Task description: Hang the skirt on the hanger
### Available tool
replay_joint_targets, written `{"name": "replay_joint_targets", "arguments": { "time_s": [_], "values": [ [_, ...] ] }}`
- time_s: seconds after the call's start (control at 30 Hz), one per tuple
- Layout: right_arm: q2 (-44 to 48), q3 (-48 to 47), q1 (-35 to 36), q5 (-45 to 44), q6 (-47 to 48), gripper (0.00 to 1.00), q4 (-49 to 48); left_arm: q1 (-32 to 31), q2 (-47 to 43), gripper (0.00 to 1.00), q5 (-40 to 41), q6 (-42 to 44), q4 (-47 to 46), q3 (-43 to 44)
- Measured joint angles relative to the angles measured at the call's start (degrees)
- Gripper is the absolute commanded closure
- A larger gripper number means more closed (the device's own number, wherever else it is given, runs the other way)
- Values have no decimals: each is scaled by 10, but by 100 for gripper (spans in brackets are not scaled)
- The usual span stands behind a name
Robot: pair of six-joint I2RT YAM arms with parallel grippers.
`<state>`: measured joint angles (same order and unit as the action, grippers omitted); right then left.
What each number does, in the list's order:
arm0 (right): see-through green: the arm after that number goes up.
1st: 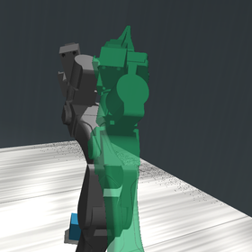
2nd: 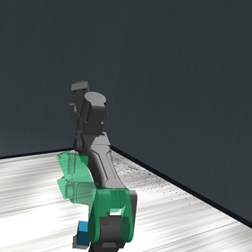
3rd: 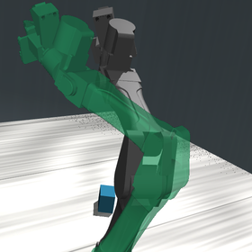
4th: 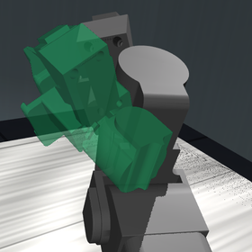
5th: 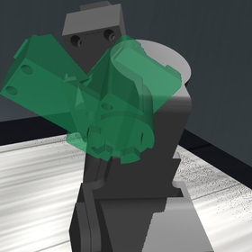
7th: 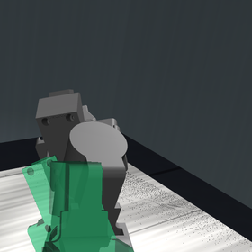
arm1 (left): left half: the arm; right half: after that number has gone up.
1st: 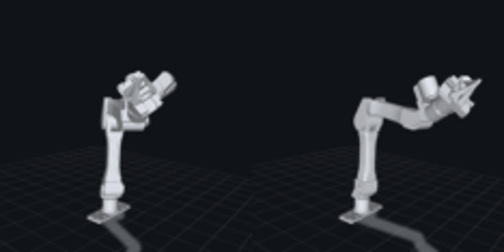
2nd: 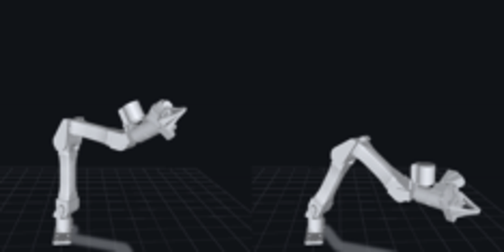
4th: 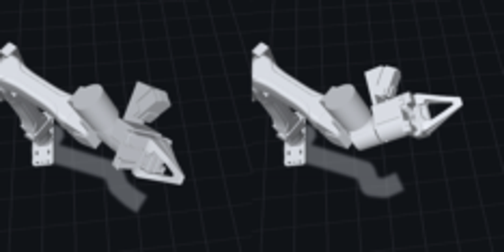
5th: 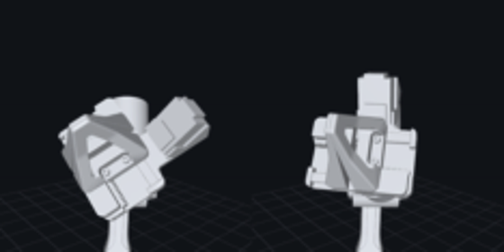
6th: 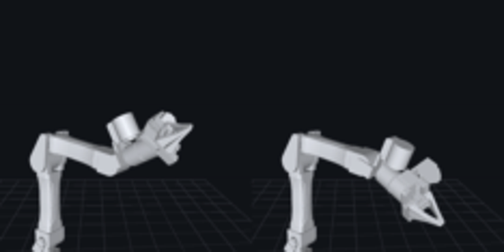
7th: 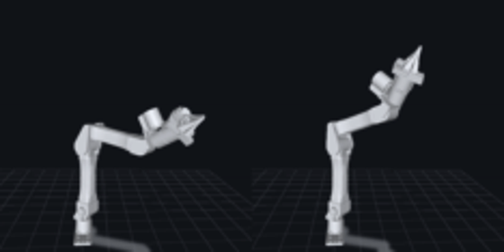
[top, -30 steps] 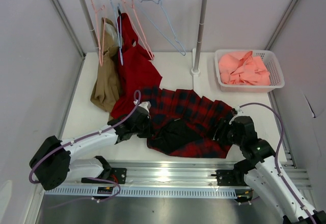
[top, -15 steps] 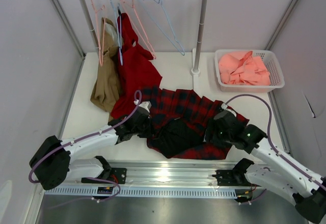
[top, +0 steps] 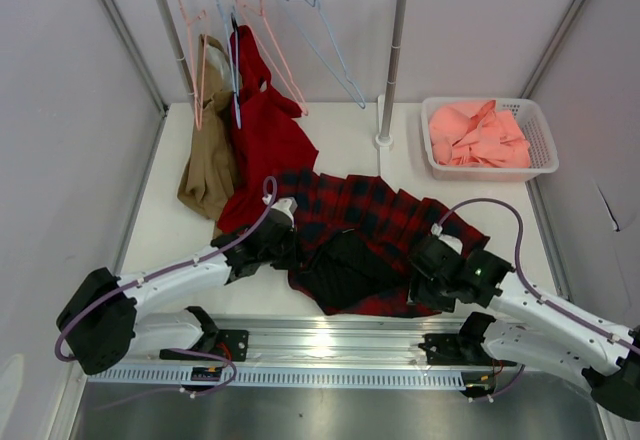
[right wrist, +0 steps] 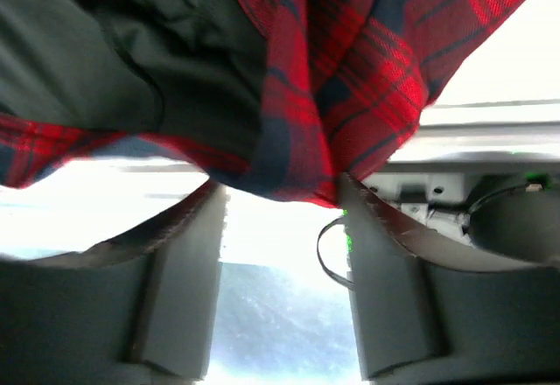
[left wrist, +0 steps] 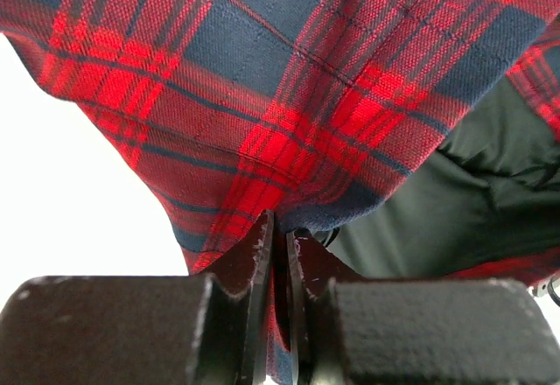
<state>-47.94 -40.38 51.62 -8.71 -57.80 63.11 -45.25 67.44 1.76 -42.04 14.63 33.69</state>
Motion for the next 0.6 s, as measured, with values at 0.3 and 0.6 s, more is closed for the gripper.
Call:
{"name": "replay_joint_targets", "arguments": {
  "time_s": [0.3,0.6],
  "values": [
    [-44,-63,21,-38,-26,16,28,0,-5,87,-3,0,-5,0],
    [-104,-119,-37,-64,22,7,24,0,-5,87,-8,0,-18,-4]
  ]
}}
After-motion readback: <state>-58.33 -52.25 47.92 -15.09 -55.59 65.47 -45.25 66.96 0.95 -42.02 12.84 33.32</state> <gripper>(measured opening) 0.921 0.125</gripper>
